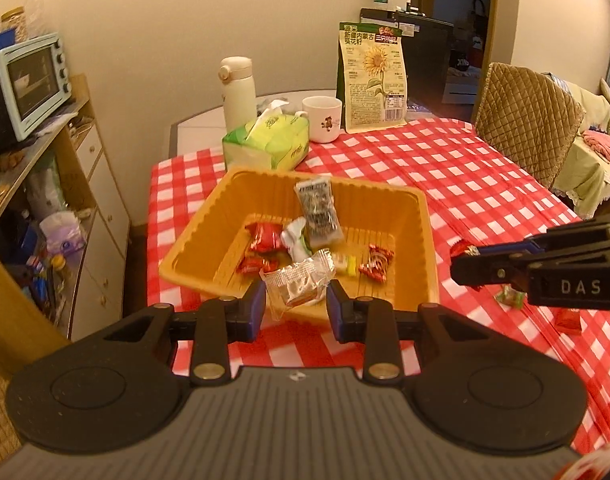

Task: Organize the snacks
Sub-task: 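Carry both held candies toward the orange tray, then lower the clear-wrapped candy into the tray with left tool while right lowers the red candy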

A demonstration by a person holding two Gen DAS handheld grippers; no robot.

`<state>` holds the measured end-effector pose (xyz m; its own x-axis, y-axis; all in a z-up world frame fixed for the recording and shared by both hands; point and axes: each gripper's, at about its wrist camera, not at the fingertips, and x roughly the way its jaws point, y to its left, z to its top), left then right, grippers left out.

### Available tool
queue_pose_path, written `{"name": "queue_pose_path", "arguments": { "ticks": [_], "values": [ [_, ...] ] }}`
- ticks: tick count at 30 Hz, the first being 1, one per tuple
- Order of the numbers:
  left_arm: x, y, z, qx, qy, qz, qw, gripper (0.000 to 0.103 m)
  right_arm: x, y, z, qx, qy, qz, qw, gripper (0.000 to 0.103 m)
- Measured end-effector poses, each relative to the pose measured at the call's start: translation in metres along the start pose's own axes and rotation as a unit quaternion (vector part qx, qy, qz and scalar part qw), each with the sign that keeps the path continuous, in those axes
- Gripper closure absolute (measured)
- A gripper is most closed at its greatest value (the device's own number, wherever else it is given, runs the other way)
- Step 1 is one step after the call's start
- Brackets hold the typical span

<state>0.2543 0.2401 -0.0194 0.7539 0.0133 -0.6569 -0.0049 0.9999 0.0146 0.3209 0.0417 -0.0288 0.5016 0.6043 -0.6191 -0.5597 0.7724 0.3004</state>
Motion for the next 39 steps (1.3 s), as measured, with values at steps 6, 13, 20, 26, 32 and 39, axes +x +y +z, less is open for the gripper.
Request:
{"name": "queue_pose_path", "arguments": {
  "ticks": [6,13,20,26,32,39],
  "values": [
    [0.027,0.003,0.019,0.011,0.0,-0.003,0.9999,0.073,0.02,-0.005,0.017,0.004,-0.002,-0.013,1.0,0.085],
    [0.062,0.012,0.031,0.023,0.017,0.001,0.9996,0.073,0.047,-0.015,0.02,0.016,0.017,-0.025,0.999,0.085],
    [0.091,0.022,0.032,0.03,0.041,0.008,0.9987,0.073,0.061,-0.02,0.019,0.026,0.032,-0.031,0.999,0.085],
    [0.108,0.028,0.029,0.024,0.062,0.004,0.9978,0.073,0.068,-0.021,0.02,0.03,0.038,-0.033,0.998,0.085],
    [0.113,0.031,0.028,0.018,0.065,0.002,0.9977,0.065,0.074,-0.02,0.021,0.033,0.042,-0.031,0.998,0.085],
    [0.111,0.036,0.03,0.018,0.062,0.004,0.9979,0.059,0.08,-0.019,0.022,0.033,0.045,-0.029,0.998,0.085]
  ]
}}
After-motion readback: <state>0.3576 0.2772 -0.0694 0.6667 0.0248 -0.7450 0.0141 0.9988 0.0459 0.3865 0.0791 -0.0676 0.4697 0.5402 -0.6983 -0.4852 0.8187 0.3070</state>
